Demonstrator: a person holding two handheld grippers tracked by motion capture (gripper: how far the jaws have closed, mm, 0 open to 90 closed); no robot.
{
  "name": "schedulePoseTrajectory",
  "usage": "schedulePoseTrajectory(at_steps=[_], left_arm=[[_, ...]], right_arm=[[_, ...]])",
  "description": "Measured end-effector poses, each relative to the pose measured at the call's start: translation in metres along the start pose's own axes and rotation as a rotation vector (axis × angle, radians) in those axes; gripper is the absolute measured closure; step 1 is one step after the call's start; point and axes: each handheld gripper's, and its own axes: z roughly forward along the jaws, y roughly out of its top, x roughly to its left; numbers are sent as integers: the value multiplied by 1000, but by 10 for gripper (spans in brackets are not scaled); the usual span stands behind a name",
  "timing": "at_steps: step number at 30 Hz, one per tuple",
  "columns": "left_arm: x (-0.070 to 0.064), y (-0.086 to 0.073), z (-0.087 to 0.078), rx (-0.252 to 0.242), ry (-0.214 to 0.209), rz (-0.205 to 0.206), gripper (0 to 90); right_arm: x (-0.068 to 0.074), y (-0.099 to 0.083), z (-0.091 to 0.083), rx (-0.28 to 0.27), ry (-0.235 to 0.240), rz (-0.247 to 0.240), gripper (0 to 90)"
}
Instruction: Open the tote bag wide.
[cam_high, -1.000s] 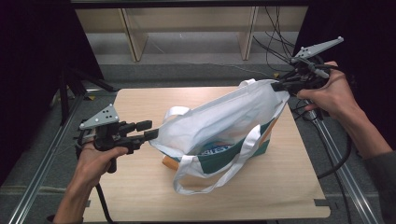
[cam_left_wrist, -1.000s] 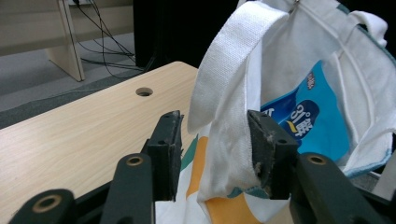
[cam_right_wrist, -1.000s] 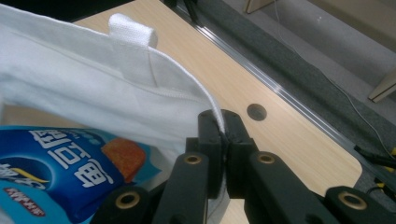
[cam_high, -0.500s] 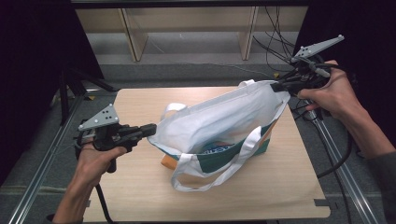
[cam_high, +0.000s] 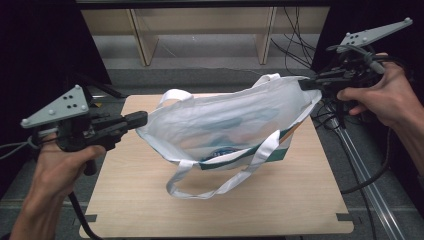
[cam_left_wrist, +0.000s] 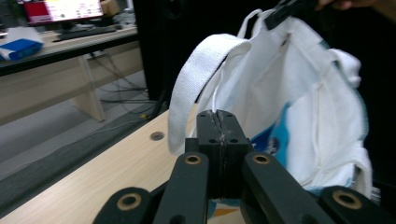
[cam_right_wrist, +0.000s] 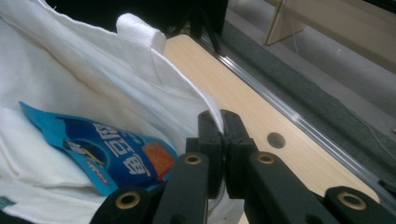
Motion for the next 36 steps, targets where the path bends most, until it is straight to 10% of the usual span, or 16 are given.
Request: schedulePoseTrajectory(at_steps=[6, 12, 20, 36], left_arm=[[3, 0, 8, 6, -26, -38, 890], [28, -24, 42, 43, -11, -113, 889], [44, -29, 61, 50, 25, -108, 884], [42, -96, 82, 169, -34, -131, 878]], right_arm=[[-2, -3, -9, 28, 40, 28, 889], [-19, -22, 23, 120, -7, 67, 888], [-39, -22, 50, 123, -68, 100, 887], [-34, -58, 74, 153, -52, 83, 887]])
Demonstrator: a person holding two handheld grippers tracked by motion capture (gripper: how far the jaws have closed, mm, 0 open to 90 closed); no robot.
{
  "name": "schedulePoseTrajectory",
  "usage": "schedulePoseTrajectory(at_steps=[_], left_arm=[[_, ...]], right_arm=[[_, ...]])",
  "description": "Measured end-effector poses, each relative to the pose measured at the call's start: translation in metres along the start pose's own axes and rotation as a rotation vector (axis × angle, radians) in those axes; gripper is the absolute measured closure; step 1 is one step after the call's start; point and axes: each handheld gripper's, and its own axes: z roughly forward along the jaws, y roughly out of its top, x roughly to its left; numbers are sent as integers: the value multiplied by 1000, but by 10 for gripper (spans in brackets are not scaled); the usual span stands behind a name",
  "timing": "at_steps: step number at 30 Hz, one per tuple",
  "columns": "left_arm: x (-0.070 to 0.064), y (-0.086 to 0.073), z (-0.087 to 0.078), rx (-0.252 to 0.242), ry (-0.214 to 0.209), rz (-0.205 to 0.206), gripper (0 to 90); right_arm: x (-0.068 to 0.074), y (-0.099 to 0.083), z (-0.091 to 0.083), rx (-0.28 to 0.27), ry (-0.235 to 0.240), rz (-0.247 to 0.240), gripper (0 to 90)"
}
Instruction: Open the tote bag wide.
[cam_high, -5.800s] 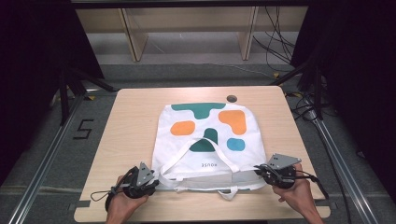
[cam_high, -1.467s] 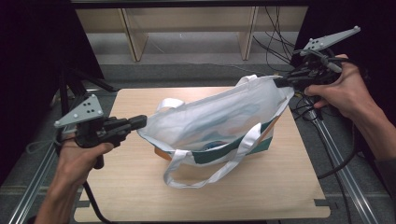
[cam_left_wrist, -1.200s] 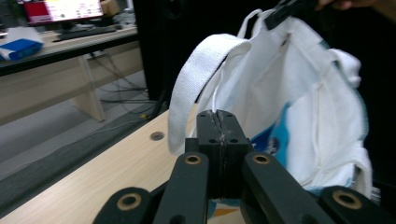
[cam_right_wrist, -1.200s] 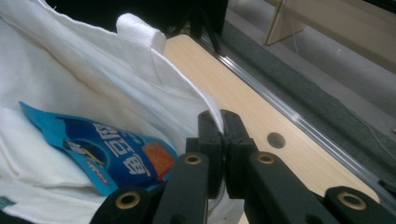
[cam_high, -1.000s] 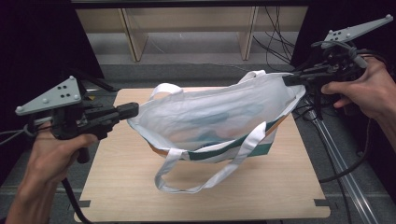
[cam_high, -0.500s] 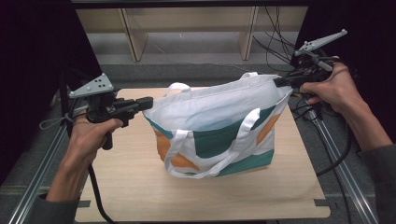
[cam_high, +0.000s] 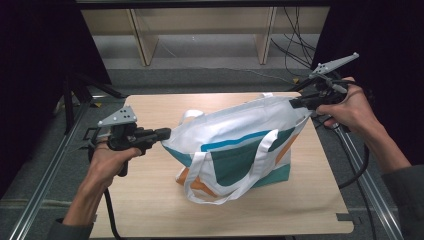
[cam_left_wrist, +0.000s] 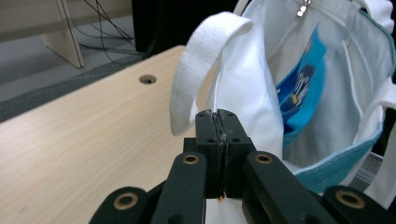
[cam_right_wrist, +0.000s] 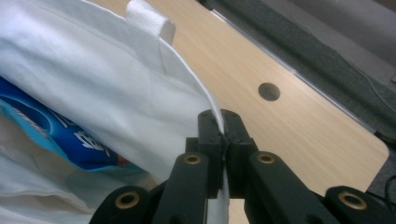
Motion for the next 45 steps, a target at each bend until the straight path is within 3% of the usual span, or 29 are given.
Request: schedulePoseTrajectory(at_steps=[4, 7, 9, 10, 12, 16, 19, 26, 29, 35, 38, 45], left_arm=[[-3, -15, 9, 48, -9, 17, 878], [-3, -24, 15, 61, -17, 3, 880], [0, -28, 18, 58, -3, 11, 881], [1, -29, 19, 47, 0, -4, 881], [5, -31, 22, 54, 5, -5, 882], [11, -33, 31, 76, 45, 16, 882], [18, -36, 39, 84, 62, 14, 882], [35, -45, 60, 95, 85, -14, 881], [39, -51, 67, 109, 77, -20, 881], [43, -66, 77, 132, 76, -32, 880], [42, -75, 83, 139, 71, -37, 879], [41, -93, 93, 151, 57, -62, 876]], right_arm=[[1, -11, 11, 41, 10, -11, 887], [1, -17, 17, 76, 22, 2, 887], [1, -18, 18, 71, 23, 2, 887], [1, -20, 21, 44, 10, 2, 887], [0, -19, 20, 74, 20, 9, 887], [-2, -18, 26, 47, 4, 0, 887], [-4, -18, 33, 78, -5, 10, 887], [-19, -29, 65, 69, -17, 67, 886], [-27, -39, 81, 90, -8, 81, 886], [-30, -57, 96, 62, 19, 117, 886], [-29, -60, 96, 85, 23, 124, 886], [-27, -78, 105, 72, 36, 126, 886]])
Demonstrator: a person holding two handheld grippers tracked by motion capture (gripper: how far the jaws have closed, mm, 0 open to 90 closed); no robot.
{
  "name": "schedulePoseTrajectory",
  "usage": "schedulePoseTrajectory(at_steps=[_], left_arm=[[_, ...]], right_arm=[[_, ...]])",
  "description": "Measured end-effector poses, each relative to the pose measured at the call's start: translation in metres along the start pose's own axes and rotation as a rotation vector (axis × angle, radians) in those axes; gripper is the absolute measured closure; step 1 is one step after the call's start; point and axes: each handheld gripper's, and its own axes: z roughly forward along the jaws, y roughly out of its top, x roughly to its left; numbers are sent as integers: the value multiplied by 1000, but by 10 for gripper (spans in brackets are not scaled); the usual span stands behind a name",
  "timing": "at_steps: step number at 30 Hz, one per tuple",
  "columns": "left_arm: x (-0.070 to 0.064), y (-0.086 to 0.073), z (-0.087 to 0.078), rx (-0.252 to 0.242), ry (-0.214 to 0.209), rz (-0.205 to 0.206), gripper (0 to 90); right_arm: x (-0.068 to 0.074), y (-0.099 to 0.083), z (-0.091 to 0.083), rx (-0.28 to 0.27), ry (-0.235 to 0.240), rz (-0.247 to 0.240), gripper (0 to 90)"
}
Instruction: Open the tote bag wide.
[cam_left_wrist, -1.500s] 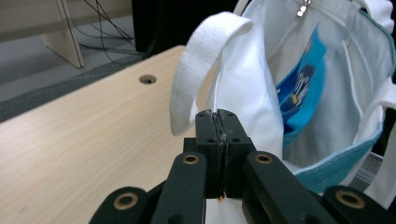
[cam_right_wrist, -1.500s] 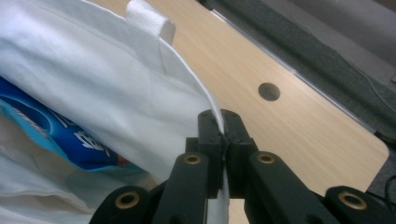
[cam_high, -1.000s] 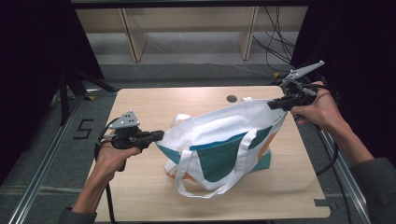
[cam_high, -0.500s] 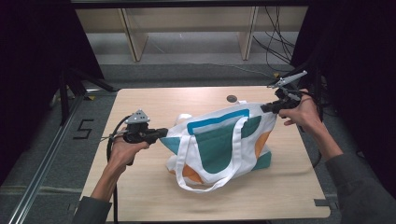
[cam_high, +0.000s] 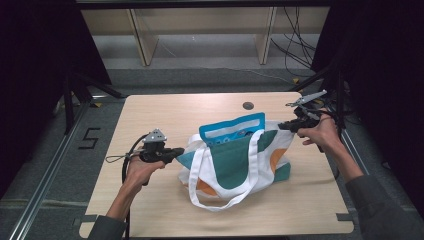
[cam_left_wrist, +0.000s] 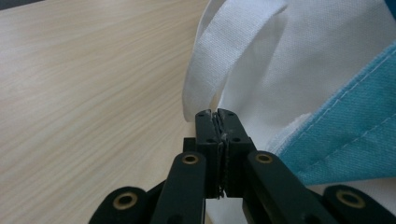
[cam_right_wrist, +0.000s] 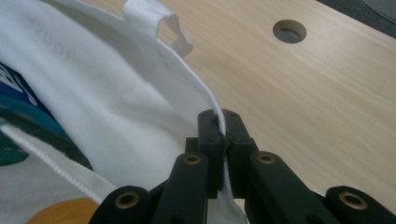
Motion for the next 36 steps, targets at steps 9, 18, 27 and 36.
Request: schedulePoseTrajectory(at_steps=[9, 18, 27, 36], left_arm=[[-1, -19, 10, 29, 1, 1, 873], [-2, -29, 14, 17, -27, -44, 874], [-1, -28, 14, 13, -28, -45, 875], [-1, -26, 10, 4, -30, -49, 872]], right_arm=[[12, -31, 20, 71, 23, -7, 885], [14, -57, 36, 61, 29, 18, 879], [27, -23, -27, -86, 37, -32, 647], [67, -3, -39, -64, 167, -181, 488]])
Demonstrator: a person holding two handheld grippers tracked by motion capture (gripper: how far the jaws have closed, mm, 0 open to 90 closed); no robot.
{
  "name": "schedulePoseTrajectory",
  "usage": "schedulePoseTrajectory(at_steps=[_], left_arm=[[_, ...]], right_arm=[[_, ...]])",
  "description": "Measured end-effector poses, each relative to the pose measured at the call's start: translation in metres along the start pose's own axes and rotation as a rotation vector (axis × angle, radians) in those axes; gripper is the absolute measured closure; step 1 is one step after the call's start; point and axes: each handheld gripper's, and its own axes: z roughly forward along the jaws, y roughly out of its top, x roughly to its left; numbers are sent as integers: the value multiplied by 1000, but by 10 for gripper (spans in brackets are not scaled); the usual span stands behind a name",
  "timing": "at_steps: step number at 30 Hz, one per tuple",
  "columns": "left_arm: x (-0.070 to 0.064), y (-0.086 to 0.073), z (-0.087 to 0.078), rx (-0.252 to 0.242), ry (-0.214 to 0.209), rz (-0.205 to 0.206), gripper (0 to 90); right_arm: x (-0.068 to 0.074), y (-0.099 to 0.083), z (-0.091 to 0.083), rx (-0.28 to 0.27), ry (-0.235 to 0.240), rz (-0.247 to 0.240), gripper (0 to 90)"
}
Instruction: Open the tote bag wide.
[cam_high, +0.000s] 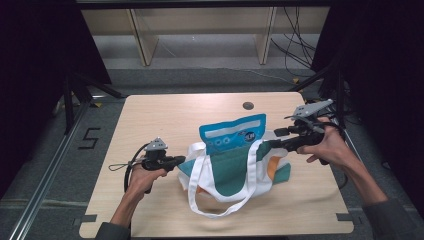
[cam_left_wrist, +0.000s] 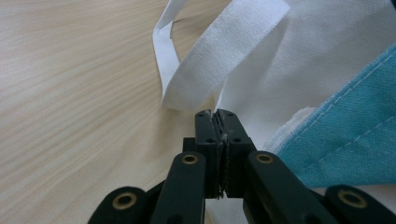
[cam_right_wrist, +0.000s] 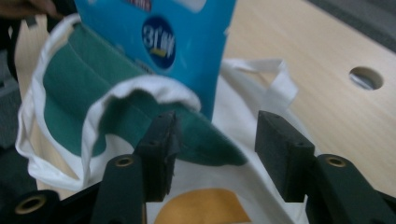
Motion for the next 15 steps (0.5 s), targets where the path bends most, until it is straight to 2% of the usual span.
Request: schedulePoseTrajectory(at_steps=[1, 4, 6, 7, 9, 10, 11, 12, 14, 15], left_arm=[[-1, 0, 0, -4, 8, -2, 872], [1, 1, -1, 0, -6, 3, 870], [1, 1, -1, -7, -6, 0, 868], [0, 1, -2, -5, -2, -1, 868], [1, 2, -2, -2, -3, 3, 867], [0, 2, -2, -8, 1, 0, 866], [0, 3, -3, -2, -1, 7, 866], [-1, 3, -3, -1, 3, 7, 864], [-1, 3, -3, -2, 0, 5, 861], [-2, 3, -3, -10, 3, 3, 861]], right_arm=[[1, 0, 5, 19, -1, -9, 464], [-1, 1, 16, 39, -11, -20, 443], [-4, 2, 21, 42, 26, -39, 441], [-4, 2, 21, 42, 26, -39, 441], [1, 1, 23, 66, 58, -36, 469], [3, -1, 25, 67, 54, -62, 493], [5, -2, 24, 79, 49, -62, 524], [5, -4, 24, 78, 40, -95, 569], [8, -8, 21, 85, 32, -96, 699], [8, -11, 21, 86, 41, -140, 767]])
